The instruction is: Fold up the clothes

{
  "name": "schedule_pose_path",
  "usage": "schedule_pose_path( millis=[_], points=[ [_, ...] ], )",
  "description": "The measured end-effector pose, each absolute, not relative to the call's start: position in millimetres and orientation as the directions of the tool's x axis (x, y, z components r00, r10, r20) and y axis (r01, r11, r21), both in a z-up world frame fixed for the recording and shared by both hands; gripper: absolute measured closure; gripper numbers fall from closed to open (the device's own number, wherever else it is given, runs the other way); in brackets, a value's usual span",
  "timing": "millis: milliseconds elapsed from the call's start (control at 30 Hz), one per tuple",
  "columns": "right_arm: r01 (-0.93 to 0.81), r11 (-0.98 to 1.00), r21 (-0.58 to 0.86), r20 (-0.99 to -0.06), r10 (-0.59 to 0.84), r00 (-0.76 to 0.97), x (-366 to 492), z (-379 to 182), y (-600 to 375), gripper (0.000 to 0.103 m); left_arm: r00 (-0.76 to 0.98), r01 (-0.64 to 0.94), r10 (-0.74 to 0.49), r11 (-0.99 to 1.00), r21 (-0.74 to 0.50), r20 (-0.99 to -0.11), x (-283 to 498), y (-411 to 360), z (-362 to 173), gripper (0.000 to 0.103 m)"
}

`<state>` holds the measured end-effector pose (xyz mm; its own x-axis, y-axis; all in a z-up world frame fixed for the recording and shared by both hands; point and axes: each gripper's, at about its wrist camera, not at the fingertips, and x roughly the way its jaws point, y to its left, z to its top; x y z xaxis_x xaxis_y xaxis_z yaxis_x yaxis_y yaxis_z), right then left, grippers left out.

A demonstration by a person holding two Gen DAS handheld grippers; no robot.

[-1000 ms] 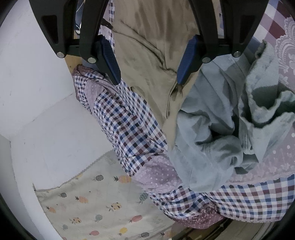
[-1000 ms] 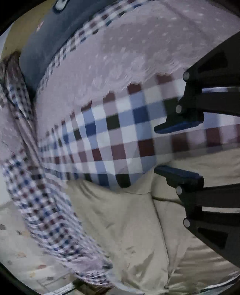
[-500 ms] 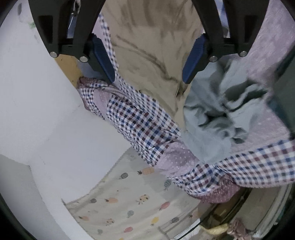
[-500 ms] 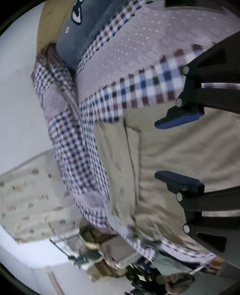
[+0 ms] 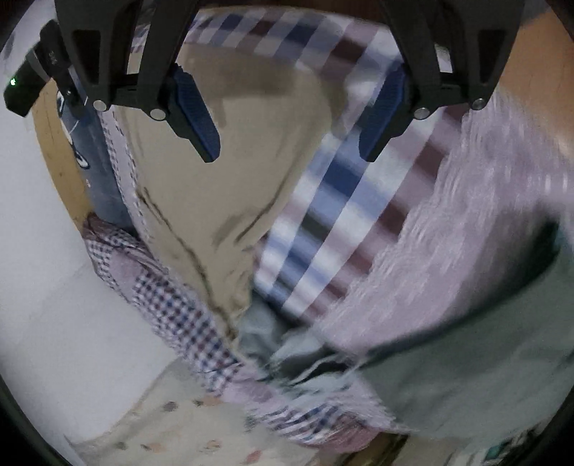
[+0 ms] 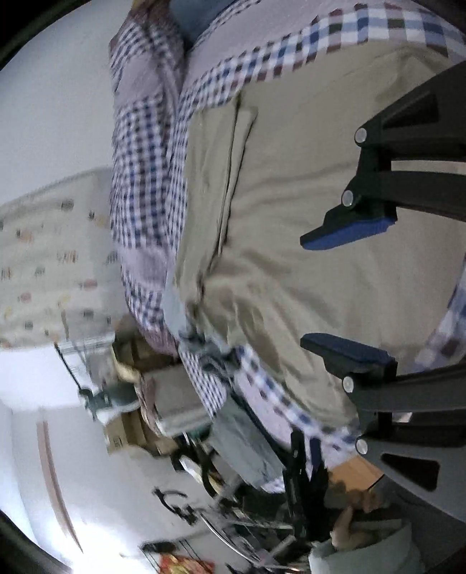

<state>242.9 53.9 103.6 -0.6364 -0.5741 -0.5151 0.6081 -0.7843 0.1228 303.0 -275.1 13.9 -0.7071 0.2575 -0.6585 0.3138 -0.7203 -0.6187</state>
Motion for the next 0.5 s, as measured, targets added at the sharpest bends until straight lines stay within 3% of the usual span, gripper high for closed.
schedule_pose_path(
  millis=[100,200,500],
  points=[
    [0.658,-0.751,0.053,-0.529,-0.581,-0.619,259,96,33,0.050,-0.700,0.350,0.304,-0.643,-0.681,-0.646,313,-275,-6,0.020],
    [0.704,-0.710,-0.008,-0.558,-0.581,-0.592,275,83,15,0.050,-0.707,0.319,0.408,-0.545,-0.775,-0.578,312,-272,-20,0.020],
    [0.770,-0.618,-0.159,-0.590,-0.566,-0.576,303,53,-27,0.050,-0.700,0.388,0.415,-0.463,-0.797,-0.581,312,-268,-31,0.020]
  ],
)
